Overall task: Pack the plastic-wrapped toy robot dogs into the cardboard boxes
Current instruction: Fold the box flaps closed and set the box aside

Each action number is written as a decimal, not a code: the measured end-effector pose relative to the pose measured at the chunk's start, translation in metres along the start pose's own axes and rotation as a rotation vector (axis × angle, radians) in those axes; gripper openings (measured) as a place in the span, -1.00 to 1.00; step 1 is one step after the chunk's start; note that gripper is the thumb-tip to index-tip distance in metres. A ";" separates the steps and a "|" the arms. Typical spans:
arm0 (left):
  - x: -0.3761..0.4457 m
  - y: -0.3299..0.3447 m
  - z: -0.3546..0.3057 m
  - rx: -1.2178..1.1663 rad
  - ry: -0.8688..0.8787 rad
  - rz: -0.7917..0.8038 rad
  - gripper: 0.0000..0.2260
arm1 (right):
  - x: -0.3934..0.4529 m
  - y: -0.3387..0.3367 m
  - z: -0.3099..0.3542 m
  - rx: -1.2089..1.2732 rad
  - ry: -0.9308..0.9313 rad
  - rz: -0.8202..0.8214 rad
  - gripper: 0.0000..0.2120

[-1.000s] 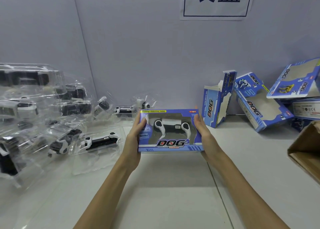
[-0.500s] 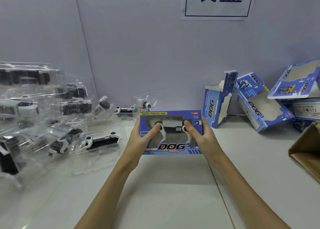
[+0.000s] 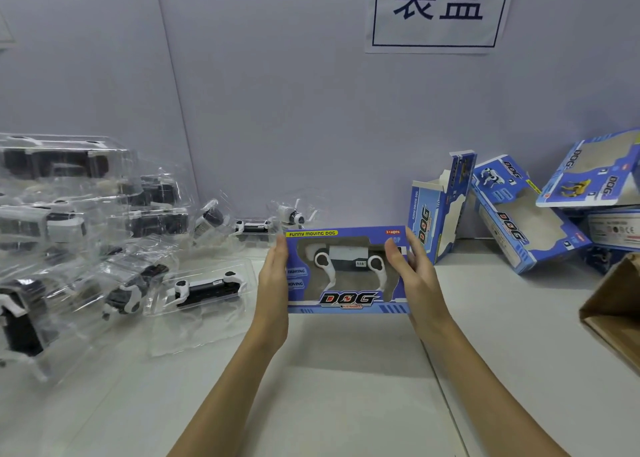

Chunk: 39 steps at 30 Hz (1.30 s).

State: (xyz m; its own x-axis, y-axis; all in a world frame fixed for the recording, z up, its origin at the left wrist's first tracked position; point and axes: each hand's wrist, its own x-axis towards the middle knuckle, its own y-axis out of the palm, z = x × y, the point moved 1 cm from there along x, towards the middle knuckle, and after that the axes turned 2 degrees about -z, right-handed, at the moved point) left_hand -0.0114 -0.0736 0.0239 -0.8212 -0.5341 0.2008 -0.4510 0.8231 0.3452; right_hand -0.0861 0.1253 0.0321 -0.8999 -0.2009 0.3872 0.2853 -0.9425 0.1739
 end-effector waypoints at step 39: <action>0.003 -0.002 0.006 0.107 -0.055 0.075 -0.37 | 0.009 -0.069 0.080 0.579 -0.254 -0.682 -0.16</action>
State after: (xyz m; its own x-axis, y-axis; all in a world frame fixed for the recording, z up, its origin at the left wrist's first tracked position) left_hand -0.0152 -0.0752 0.0182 -0.8706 -0.4614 0.1709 -0.4199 0.8778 0.2306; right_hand -0.0874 0.2095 0.0964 -0.8539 0.4765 0.2093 -0.0973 -0.5413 0.8352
